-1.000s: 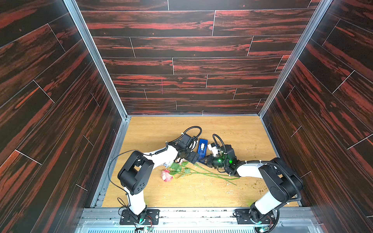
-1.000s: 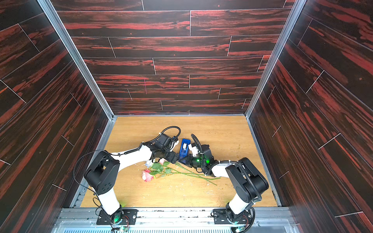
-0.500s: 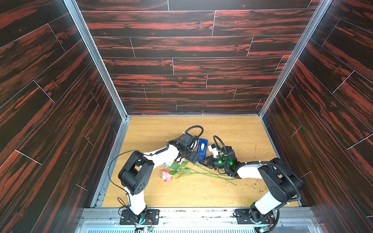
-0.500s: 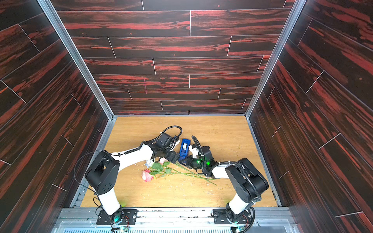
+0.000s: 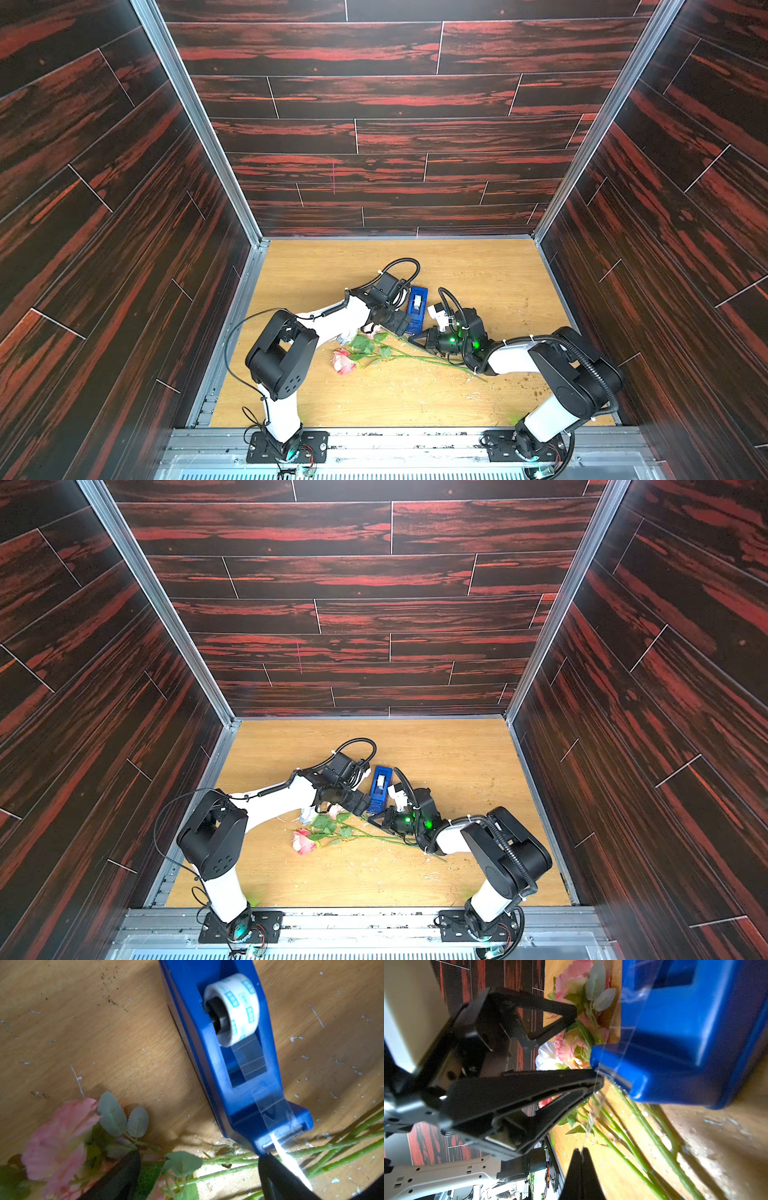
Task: Wrap bouquets with tape
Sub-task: Pull the tape from the tape cutter.
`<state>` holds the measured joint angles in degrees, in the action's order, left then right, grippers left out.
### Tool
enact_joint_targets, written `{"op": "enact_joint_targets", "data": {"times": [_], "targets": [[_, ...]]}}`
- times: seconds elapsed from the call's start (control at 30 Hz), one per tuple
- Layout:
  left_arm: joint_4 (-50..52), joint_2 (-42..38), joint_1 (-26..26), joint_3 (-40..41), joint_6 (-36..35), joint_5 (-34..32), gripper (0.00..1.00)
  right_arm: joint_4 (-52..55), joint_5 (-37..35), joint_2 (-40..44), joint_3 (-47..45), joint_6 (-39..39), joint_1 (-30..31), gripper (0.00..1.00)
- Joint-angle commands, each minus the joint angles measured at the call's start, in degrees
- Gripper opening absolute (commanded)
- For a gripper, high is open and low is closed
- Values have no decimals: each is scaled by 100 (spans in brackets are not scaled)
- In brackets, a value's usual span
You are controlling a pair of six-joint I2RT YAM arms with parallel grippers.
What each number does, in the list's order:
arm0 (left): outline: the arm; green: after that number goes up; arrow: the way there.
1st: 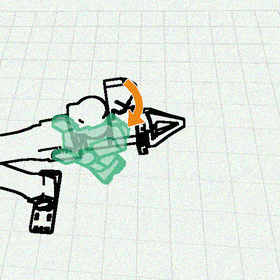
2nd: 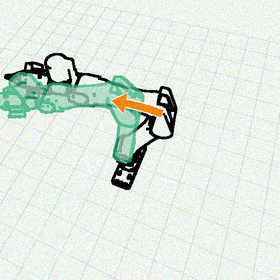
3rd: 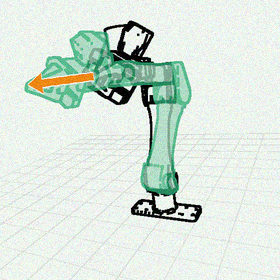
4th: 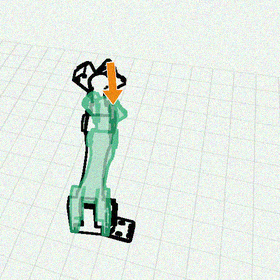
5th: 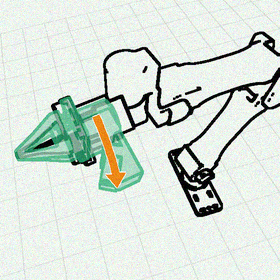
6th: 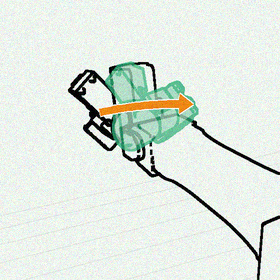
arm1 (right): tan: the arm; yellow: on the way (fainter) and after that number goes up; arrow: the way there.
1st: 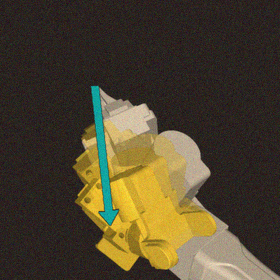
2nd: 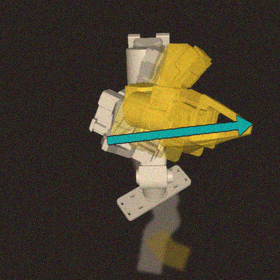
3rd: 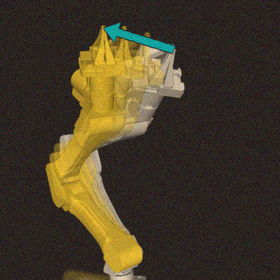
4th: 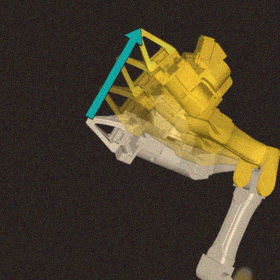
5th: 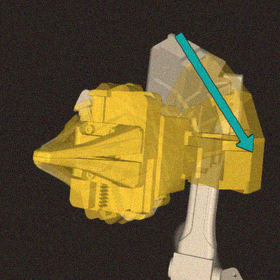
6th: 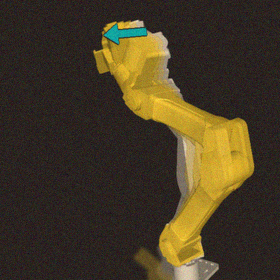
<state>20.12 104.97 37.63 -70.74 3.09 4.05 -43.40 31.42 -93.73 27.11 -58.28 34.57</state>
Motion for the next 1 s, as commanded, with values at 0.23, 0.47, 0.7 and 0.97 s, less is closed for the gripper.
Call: {"op": "enact_joint_targets", "data": {"times": [0.23, 0.47, 0.7, 0.97], "targets": [[-509, 131, 25, -232, 152, -89, 92, -167, 170, 103, -249, -278, 551, 0], [-508, 105, 25, -231, 162, -82, 92, -262, 103, 182, -449, -378, 641, 0], [-508, 94, 27, -247, 178, -80, 92, -266, 6, 182, -628, -454, 812, 0], [-518, 44, 25, -243, 253, -113, 92, -582, -40, -3, -716, -539, 902, 0]]}}
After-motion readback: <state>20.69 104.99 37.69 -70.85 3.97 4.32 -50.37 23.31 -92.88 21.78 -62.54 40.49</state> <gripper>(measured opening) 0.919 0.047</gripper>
